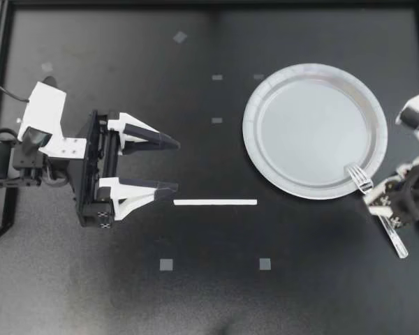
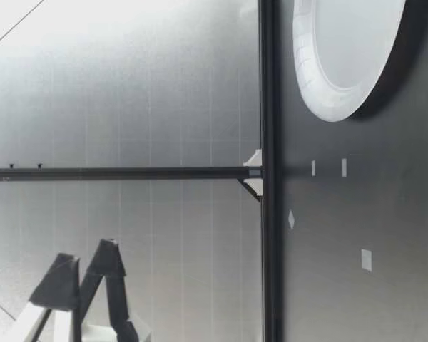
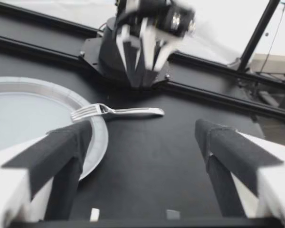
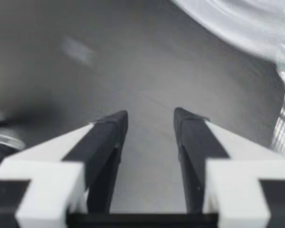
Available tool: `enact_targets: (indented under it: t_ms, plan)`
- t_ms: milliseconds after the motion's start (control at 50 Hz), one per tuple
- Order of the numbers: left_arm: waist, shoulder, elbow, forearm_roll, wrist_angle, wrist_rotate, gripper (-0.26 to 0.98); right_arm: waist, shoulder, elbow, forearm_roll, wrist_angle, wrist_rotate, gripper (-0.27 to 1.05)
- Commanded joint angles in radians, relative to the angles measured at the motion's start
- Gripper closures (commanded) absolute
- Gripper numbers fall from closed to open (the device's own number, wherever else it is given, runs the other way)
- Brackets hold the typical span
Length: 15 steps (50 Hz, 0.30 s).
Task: Pick up the fork and place it on the plate.
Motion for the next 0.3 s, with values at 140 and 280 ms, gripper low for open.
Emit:
enact_targets:
  t_ms: [140, 280]
  plan:
    - [-0.002, -0.026, -0.011, 0.003, -0.009, 0.075, -0.08, 0.005, 0.008, -0.087, -0.186, -0.345, -0.052, 0.29]
    - [-0.002, -0.054, -0.017, 0.002, -0.028, 0.08, -0.08, 0.005, 0.074, -0.109, -0.362, -0.557, -0.176, 0.29]
